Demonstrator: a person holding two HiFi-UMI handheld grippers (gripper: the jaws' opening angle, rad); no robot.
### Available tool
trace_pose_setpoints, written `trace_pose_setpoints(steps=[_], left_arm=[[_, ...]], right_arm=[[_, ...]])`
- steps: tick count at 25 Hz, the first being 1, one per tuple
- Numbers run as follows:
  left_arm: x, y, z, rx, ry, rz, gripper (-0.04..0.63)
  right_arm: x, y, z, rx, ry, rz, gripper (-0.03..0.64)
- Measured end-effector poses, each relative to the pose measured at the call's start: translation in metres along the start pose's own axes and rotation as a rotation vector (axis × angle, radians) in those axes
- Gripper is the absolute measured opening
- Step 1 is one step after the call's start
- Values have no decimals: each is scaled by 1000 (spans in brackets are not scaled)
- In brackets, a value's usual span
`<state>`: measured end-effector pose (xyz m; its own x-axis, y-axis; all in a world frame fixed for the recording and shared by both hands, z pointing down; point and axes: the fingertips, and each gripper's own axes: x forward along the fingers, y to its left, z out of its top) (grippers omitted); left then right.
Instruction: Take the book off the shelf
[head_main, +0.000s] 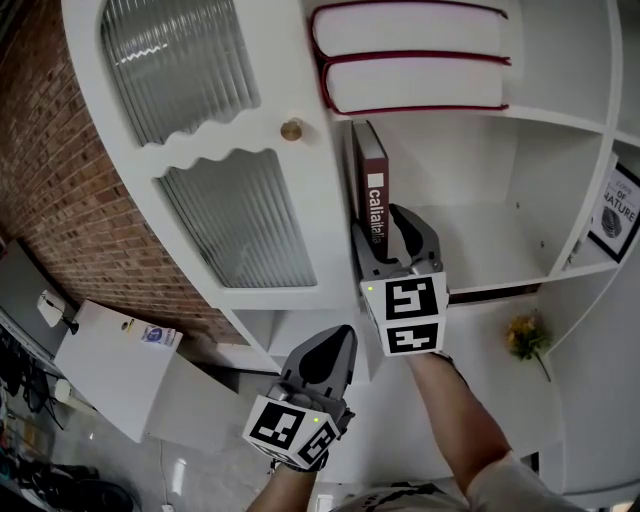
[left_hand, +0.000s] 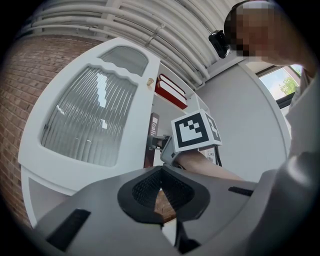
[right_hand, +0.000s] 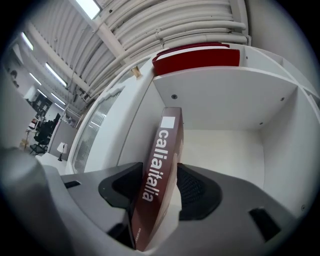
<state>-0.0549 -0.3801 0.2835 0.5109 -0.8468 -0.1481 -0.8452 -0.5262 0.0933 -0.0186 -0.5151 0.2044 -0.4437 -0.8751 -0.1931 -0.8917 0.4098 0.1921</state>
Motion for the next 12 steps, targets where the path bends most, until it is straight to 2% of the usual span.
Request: trace_pose_setpoints(steps=[8, 12], left_arm=[[0, 10, -3, -14, 3, 12, 11], [-1, 12, -3, -17, 1, 16, 11]], right_arm=[[20, -6, -14, -38, 45, -20, 206], [19, -8, -13, -50, 37, -23, 180]])
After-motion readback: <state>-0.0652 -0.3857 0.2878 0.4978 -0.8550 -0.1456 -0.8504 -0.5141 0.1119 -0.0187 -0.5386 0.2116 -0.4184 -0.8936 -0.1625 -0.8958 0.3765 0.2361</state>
